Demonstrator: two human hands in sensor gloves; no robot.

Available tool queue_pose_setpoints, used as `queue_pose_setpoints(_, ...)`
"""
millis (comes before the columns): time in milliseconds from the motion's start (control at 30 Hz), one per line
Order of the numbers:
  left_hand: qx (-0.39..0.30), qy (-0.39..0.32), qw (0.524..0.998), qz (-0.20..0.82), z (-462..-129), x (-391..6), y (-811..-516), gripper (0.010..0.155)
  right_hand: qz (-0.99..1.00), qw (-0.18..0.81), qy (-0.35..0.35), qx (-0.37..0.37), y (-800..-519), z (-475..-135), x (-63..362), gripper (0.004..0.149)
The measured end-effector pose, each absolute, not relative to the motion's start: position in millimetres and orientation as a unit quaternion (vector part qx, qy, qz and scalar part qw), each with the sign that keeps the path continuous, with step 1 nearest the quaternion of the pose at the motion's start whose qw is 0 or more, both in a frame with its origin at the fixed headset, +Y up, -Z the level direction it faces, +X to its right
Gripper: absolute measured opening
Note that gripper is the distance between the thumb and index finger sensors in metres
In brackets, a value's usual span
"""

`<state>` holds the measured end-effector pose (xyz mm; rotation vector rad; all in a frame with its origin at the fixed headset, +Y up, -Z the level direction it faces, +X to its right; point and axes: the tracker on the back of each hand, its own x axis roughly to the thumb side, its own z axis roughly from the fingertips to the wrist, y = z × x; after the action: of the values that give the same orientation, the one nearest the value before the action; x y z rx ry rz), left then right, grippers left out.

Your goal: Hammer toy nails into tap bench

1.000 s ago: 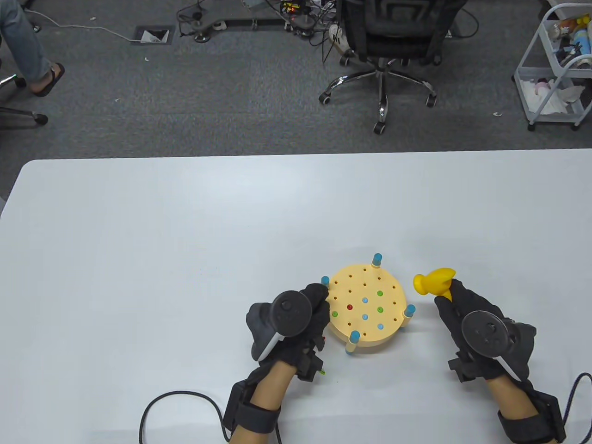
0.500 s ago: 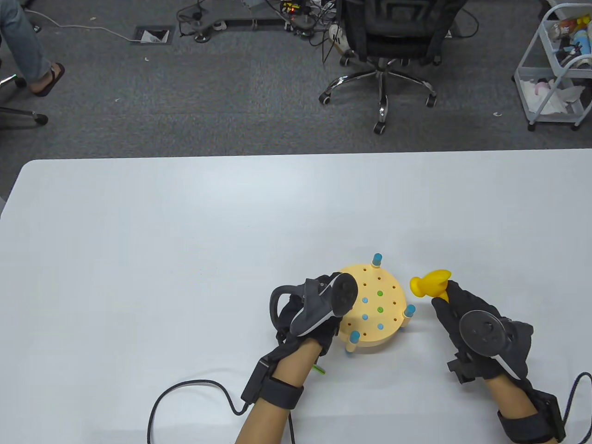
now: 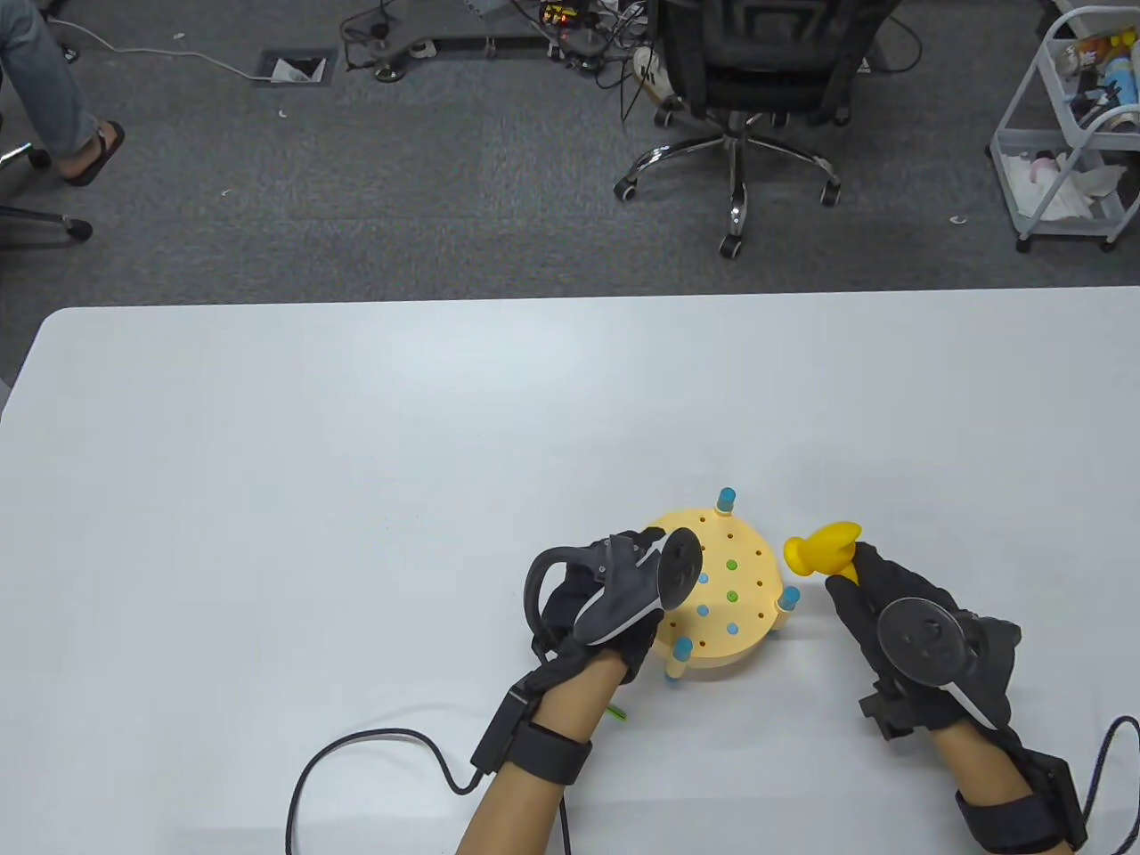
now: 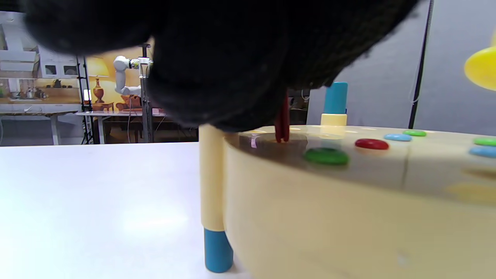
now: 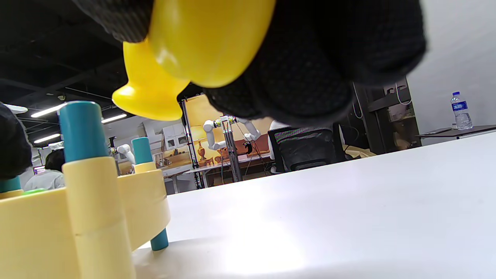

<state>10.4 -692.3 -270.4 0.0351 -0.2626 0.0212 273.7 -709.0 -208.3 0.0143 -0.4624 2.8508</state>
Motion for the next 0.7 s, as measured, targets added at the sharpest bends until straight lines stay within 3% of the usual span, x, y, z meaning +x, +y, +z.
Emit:
queue_pose_setpoints(133, 0.050, -0.141, 0.989, -0.018, -266.5, 15.8, -694.0, 0.041, 0.980, 0.124, -0.156, 0.006, -709.8, -208.6, 272.7, 0.067)
queue_pose_setpoints(700, 0.062, -0.124, 0.990, -0.028, -266.4, 16.4, -699.3, 0.042, 0.981, 0.121, -0.152, 0.009, -711.1, -209.1, 271.0, 0.067)
